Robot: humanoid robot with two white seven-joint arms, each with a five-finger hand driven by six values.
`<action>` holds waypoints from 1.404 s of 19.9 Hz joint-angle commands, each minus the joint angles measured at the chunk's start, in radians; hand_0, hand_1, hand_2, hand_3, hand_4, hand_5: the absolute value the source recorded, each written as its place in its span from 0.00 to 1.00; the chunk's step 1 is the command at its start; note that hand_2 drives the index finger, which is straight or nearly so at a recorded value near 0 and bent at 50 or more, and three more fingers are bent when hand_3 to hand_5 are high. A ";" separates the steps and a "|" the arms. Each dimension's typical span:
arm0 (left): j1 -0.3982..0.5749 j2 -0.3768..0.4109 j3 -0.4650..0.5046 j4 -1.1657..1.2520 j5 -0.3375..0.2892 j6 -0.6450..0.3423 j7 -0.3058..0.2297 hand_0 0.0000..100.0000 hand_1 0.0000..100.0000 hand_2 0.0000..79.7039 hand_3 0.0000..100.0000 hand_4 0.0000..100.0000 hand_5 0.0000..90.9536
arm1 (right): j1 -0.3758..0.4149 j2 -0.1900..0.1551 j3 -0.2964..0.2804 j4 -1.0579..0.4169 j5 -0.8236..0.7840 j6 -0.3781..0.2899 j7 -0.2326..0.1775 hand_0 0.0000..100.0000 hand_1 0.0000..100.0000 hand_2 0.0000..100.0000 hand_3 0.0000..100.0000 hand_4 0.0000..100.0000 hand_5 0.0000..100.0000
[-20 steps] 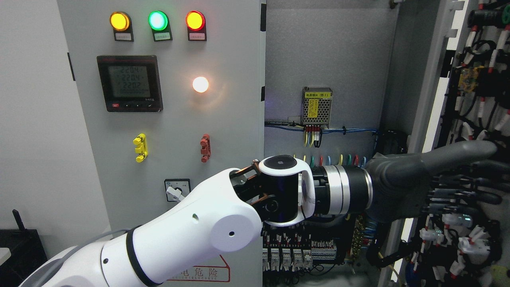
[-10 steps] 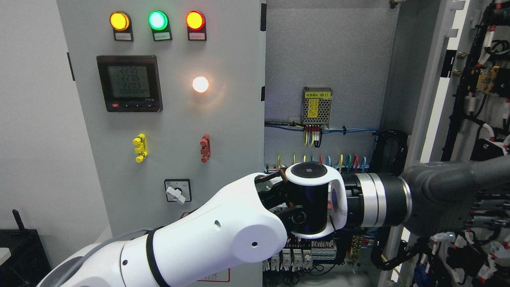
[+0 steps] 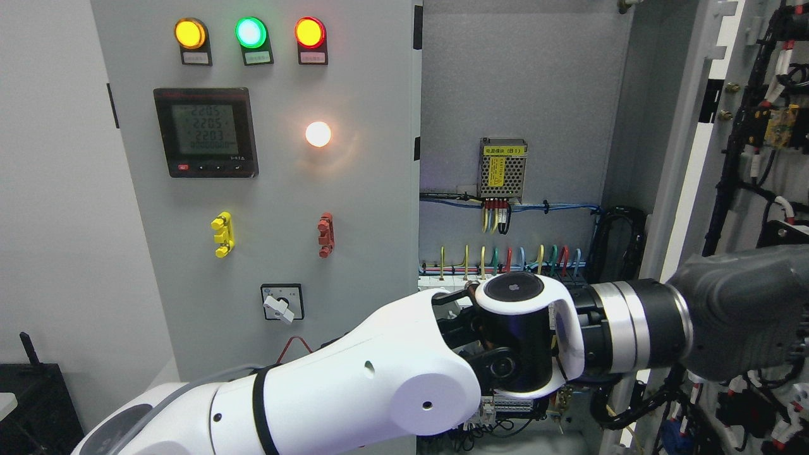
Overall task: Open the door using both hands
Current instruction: 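Push the push-button door outward with the left hand to swing it open, then withdraw the left hand down out of the cabinet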
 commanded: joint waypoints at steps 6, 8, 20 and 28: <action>-0.020 0.048 -0.076 -0.005 -0.004 -0.005 -0.004 0.12 0.39 0.00 0.00 0.00 0.00 | 0.000 0.000 0.000 -0.002 -0.025 0.000 0.000 0.12 0.39 0.00 0.00 0.00 0.00; -0.009 0.163 -0.074 -0.016 -0.004 -0.005 -0.007 0.12 0.39 0.00 0.00 0.00 0.00 | 0.000 0.000 0.000 -0.002 -0.025 0.000 0.000 0.12 0.39 0.00 0.00 0.00 0.00; 0.587 0.775 0.369 -0.335 -0.227 0.156 -0.248 0.12 0.39 0.00 0.00 0.00 0.00 | 0.000 0.000 0.000 -0.002 -0.025 0.000 0.000 0.12 0.39 0.00 0.00 0.00 0.00; 1.082 0.906 0.807 -0.340 -0.420 0.156 -0.281 0.12 0.39 0.00 0.00 0.00 0.00 | 0.000 0.000 -0.002 -0.002 -0.025 0.000 0.000 0.12 0.39 0.00 0.00 0.00 0.00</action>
